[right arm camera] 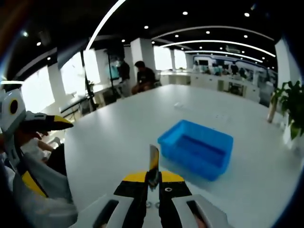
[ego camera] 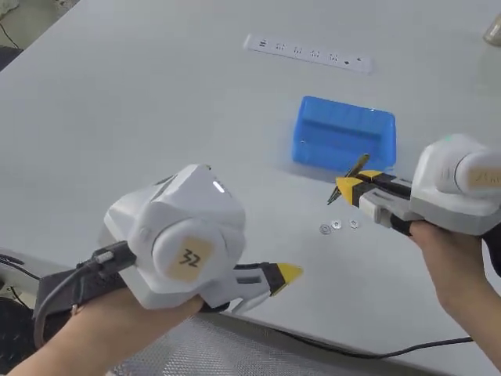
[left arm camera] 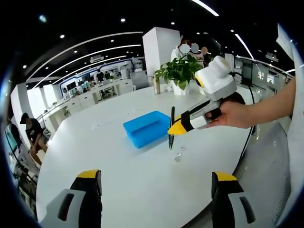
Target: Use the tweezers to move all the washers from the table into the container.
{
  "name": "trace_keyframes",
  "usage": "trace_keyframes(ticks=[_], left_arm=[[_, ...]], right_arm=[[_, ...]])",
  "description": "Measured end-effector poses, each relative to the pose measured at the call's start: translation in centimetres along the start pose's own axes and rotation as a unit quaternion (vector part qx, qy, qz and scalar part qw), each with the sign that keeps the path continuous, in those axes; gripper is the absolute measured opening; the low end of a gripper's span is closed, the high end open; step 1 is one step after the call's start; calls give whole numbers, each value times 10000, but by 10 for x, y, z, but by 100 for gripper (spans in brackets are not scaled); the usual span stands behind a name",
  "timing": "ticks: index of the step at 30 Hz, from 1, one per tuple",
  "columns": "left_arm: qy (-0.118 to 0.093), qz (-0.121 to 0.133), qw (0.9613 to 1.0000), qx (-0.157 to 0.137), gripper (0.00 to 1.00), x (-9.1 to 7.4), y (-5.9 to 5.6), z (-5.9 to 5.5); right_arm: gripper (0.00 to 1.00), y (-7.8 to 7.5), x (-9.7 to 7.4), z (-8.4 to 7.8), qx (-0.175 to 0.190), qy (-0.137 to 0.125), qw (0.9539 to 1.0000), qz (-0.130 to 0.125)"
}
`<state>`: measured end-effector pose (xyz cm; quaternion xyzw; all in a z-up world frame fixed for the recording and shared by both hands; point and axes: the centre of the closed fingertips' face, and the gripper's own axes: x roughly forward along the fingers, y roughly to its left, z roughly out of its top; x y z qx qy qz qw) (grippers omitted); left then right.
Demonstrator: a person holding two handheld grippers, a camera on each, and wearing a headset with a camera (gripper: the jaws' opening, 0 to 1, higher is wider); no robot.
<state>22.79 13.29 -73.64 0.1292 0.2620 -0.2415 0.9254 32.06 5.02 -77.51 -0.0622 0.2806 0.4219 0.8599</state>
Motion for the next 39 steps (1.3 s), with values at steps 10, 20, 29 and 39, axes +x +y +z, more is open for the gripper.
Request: trace_keyframes(ticks=[10,20,29,39], left_arm=[[75,3,10000,46,99,0,-3,-5],[119,23,9999,84,98,1,-1,-7],[115,36,9999,95,98,1,0,-6],[134,25,9998,111,98,2,0,-7]], right_arm=[[4,-1,5,-25,71,287,9996,-44],[4,-2,5,-25,204,264,9994,-35],[4,0,5,-27,206,296,9993,3],[4,1,7,-26,132,280,9995,-2]])
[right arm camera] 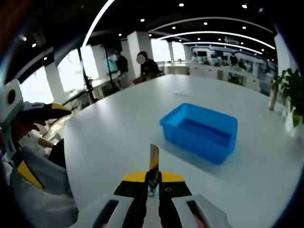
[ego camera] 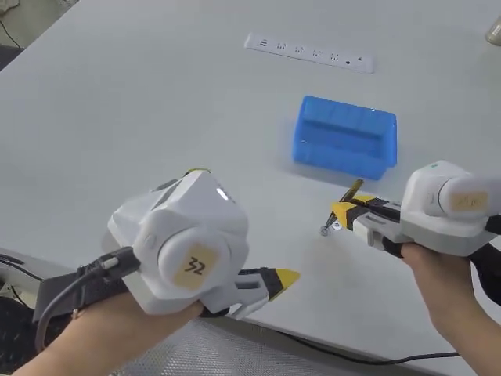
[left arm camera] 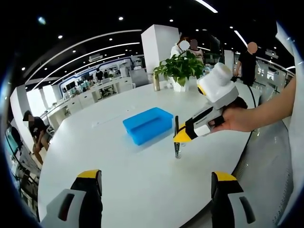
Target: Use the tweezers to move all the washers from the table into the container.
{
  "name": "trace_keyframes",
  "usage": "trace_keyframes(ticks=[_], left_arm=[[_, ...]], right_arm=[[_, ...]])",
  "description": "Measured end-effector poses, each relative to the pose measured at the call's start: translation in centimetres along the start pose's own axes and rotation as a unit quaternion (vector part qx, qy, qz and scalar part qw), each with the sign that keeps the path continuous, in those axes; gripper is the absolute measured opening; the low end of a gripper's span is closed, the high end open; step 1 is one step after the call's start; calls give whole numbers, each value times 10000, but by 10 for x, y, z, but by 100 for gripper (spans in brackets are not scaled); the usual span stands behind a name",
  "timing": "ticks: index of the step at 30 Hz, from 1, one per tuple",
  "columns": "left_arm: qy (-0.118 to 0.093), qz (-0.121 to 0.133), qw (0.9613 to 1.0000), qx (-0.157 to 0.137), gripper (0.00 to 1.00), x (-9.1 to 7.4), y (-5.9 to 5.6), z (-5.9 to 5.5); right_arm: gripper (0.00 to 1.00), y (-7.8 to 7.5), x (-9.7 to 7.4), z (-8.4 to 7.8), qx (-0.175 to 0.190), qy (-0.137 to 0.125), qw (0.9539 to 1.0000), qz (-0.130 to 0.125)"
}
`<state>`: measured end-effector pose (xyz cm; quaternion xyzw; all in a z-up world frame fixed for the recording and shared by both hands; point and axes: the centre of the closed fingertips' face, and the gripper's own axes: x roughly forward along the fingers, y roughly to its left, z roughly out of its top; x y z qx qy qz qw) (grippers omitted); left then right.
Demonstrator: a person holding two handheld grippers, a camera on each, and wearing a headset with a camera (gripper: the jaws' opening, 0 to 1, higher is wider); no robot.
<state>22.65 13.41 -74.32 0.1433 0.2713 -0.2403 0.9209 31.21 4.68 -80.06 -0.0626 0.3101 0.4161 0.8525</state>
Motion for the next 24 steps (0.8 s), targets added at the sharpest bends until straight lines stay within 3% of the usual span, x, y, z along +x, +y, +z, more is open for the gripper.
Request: trace_keyframes(ticks=[8,16,24], left_arm=[[-4,3,10000,-2,98,1,1,1],[5,19,10000,34,98,0,2,1],[-14,61,10000,14,98,-1,4,1]], right_arm=[[3,2,-1,-1,-213,-26,9998,-47],[3,2,-1,0,-193,79,9998,-43],[3,4,-7,6,-180,16,9998,13]])
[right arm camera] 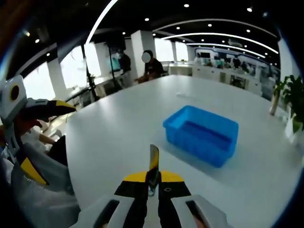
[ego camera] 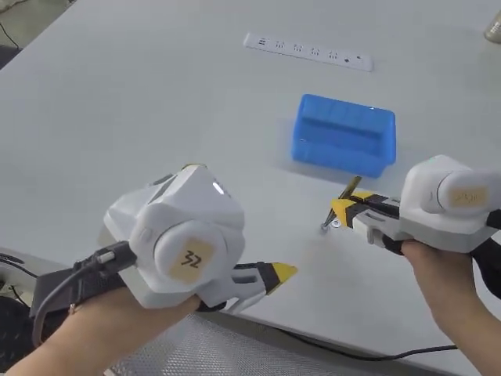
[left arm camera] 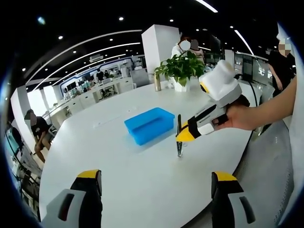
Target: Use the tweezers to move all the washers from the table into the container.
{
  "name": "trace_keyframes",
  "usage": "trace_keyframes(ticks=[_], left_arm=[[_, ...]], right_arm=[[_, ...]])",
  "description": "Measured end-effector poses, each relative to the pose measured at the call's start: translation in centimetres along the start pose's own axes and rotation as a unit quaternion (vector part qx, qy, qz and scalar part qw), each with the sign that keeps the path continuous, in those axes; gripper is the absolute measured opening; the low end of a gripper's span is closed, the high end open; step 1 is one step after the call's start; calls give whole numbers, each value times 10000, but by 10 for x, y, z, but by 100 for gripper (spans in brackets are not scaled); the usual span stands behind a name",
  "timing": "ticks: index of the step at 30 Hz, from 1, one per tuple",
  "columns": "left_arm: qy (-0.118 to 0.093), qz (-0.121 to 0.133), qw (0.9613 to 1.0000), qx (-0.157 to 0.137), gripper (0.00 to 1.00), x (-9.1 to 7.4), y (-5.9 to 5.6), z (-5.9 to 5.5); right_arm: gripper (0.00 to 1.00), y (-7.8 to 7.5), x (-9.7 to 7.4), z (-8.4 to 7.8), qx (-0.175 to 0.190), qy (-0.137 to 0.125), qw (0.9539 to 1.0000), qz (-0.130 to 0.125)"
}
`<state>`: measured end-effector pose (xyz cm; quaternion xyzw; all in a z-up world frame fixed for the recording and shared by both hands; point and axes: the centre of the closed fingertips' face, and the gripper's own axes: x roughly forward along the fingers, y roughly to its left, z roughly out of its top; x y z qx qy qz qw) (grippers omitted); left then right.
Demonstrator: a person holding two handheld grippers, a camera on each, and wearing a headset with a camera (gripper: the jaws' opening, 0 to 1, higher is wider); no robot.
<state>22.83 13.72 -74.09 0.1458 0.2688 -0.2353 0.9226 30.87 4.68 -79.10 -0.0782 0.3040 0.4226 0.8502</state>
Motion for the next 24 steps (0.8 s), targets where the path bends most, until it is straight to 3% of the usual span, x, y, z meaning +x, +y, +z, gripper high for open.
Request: trace_keyframes(ticks=[7,24], left_arm=[[-9,-8,10000,-3,98,0,0,1],[-12,43,10000,-8,99,-2,5,3]], right_arm=[[3,-5,-4,11,-81,-49,10000,-30],[3,-30,-12,71,-165,-604,9979,-165]])
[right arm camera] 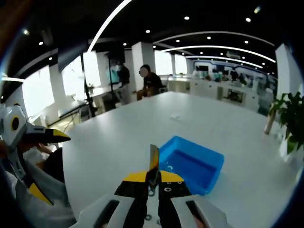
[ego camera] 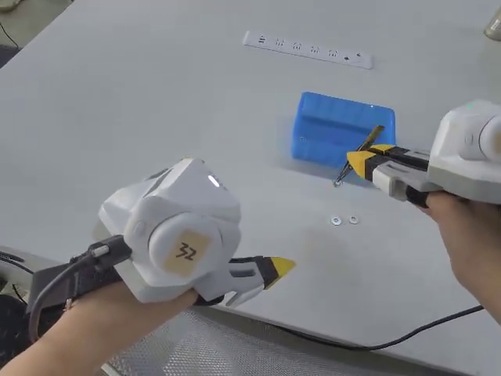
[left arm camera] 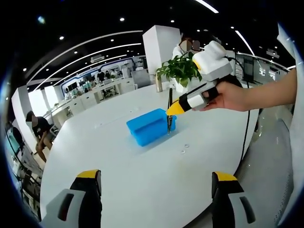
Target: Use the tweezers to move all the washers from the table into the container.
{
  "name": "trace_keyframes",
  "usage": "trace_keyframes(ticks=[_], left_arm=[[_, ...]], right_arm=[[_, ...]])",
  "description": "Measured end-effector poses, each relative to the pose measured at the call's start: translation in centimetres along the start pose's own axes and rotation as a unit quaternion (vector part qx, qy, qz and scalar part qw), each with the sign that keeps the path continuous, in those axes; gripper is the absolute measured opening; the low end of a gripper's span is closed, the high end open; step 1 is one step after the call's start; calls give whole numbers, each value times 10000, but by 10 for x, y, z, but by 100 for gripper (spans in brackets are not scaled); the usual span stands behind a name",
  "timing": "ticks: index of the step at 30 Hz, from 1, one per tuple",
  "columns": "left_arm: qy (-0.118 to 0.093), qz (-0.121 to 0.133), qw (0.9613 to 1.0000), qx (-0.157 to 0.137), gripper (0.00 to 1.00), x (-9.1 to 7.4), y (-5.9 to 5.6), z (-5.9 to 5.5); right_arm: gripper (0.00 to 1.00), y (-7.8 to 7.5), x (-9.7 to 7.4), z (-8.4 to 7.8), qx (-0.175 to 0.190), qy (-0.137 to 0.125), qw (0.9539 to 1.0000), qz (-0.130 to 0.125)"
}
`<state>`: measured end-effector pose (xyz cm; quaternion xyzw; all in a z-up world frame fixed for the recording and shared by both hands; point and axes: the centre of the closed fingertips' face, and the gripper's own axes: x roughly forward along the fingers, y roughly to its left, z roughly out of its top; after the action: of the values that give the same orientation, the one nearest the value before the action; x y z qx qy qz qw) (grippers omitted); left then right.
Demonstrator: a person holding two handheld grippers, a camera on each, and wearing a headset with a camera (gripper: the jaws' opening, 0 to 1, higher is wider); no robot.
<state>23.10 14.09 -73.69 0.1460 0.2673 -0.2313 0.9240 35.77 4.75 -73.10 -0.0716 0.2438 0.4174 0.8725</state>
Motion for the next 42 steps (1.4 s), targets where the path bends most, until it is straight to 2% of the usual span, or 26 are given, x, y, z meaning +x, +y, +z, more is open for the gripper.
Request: trace_keyframes(ticks=[11,12,18,24,29,34,42], left_arm=[[15,48,10000,-14,99,-1,4,0],[20,50,10000,-7,99,-1,4,0],[36,57,10000,-6,99,0,5,-1],[76,28,10000,30,99,2,3,-2],[78,4,10000,10,99,2,2,-2],[90,-29,10000,4,99,2,0,-3],[109,-27,9999,-5,99,3,0,-3]], right_arm=[[3,-18,14,39,-167,-349,9992,-122],[3,-23,16,43,-159,-383,9990,-150],[3,-39,35,52,-151,-430,9987,-230],[3,-52,50,45,-154,-311,9988,-341],[3,-62,70,26,-134,-81,9992,-379],[3,-61,80,14,-108,86,9992,-388],[3,-64,93,-2,174,260,9989,-337]])
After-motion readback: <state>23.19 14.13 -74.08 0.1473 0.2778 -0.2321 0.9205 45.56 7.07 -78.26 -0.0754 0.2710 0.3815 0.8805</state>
